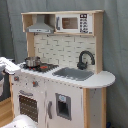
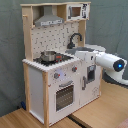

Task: Play with the kitchen

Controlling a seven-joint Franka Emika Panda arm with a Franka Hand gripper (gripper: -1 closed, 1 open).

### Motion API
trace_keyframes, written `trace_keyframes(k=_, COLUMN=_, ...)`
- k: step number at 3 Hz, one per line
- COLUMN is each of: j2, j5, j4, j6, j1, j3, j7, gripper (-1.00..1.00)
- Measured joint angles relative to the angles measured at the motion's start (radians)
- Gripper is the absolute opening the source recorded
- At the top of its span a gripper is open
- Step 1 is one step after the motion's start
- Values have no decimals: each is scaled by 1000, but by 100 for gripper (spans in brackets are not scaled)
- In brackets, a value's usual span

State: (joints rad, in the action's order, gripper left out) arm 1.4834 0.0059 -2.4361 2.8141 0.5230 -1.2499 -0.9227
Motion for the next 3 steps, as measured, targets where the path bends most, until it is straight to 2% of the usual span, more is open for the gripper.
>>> trace_keyframes(k=2, j2=-14, j5=0, j4=9, j6=20, j1=72, j3=83, j7=-171, gripper=100)
trace_keyframes(k=3, j2=-29, j5=1, j4=22, j6=86, j1=133, j3=101, j7=-207, gripper=100)
